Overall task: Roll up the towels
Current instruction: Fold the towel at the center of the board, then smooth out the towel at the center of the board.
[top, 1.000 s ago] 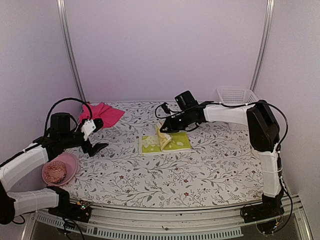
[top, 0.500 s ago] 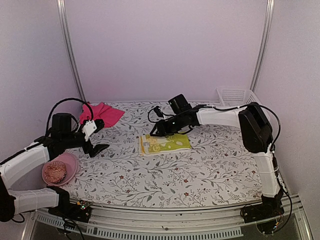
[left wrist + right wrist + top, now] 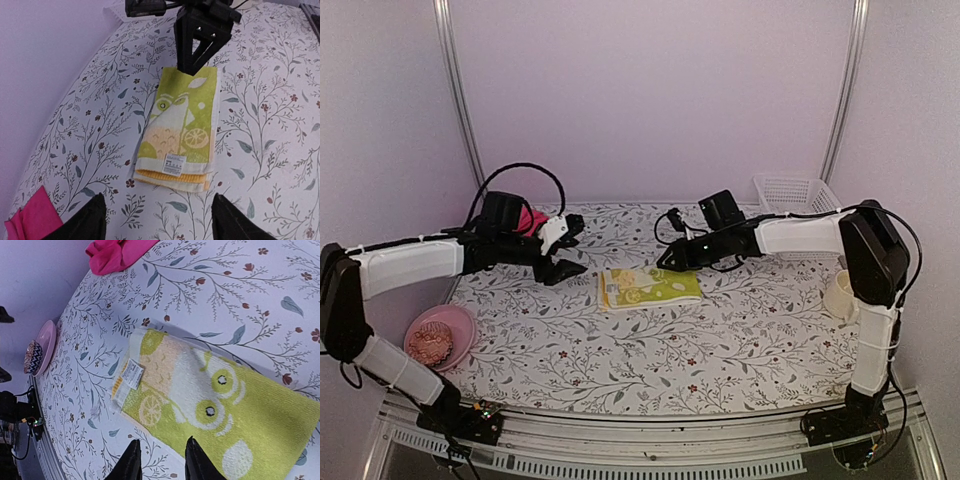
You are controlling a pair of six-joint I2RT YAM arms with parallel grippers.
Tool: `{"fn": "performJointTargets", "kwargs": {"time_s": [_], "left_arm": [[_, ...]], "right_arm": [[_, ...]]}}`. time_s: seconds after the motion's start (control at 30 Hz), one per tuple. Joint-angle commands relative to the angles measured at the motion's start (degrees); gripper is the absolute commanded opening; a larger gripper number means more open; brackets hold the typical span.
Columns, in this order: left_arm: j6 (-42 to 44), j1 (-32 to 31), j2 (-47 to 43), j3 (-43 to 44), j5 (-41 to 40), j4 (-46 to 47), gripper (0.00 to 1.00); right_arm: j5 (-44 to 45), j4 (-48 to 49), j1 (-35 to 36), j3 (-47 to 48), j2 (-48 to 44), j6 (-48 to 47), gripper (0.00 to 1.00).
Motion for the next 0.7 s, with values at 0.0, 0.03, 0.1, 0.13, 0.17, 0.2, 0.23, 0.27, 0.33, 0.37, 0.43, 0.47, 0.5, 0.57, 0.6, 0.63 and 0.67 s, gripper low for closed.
{"fn": "performJointTargets", "kwargs": {"time_s": [0.0,0.03,0.1,0.13,0.17,0.2,0.23,0.27,0.33,0.37,0.43,0.47,0.5,0.57,0.6,0.63,0.67], "left_arm": [[-3.53,-5.81,8.71,8.40,1.79,-1.66,0.64],[-3.98,-6.83,10.97,10.26,2.26,-2.54,0.60],[-4.42,-8.52,15.62,13.97,3.44,-4.63,0.52],[-4.64,-9.20,17.43,15.49,3.93,-5.54,0.47],[-4.71,-9.88,19.06,17.18,4.35,-6.44,0.44],[-4.80,-10.48,20.71,18.28,4.60,-7.02,0.43],[-4.89,-11.00,22.09,19.23,4.67,-7.63,0.41],[-4.92,-11.45,23.33,20.02,4.79,-8.22,0.38],[-4.90,-12.08,25.75,21.58,5.56,-10.09,0.34],[-4.90,-12.27,26.85,22.07,5.73,-10.86,0.32],[-5.36,-12.39,28.74,23.02,5.92,-12.32,0.30],[-5.93,-12.42,29.58,23.32,5.28,-12.69,0.30],[-6.36,-12.44,30.41,23.60,4.41,-13.07,0.28],[-7.37,-12.40,31.90,24.10,1.91,-13.46,0.27],[-7.77,-12.40,32.51,24.32,0.59,-13.61,0.27],[-8.10,-12.40,33.15,24.66,-0.63,-13.85,0.27],[-8.22,-12.40,34.34,25.33,-1.61,-14.65,0.26]], "right_arm": [[1.93,7.31,-2.89,-3.39,-1.22,1.31,0.27],[1.84,7.76,-3.36,-3.24,-0.36,1.89,0.26],[2.11,8.10,-4.22,-2.23,1.67,2.48,0.25],[2.10,8.12,-4.54,-1.52,2.67,2.84,0.24],[2.05,8.10,-4.82,-0.87,3.65,3.05,0.24],[2.03,8.04,-5.03,-0.38,4.55,3.43,0.24],[1.89,8.07,-5.32,-0.06,5.16,3.64,0.23],[1.87,8.05,-5.51,0.08,5.62,4.05,0.23],[2.47,8.12,-5.63,-0.07,6.11,4.16,0.23],[2.86,8.04,-5.70,-0.35,6.26,4.10,0.23],[3.26,8.04,-5.68,-0.73,6.68,3.93,0.23],[3.40,8.08,-5.72,-0.87,6.98,3.76,0.23],[3.55,8.06,-5.72,-0.88,7.39,3.75,0.23],[3.51,8.05,-5.70,-0.88,8.13,3.72,0.23],[3.50,8.03,-5.68,-0.81,8.54,3.75,0.23],[3.57,7.96,-5.72,-0.80,8.89,3.87,0.23],[3.58,7.99,-5.72,-0.79,9.18,3.96,0.23]]}}
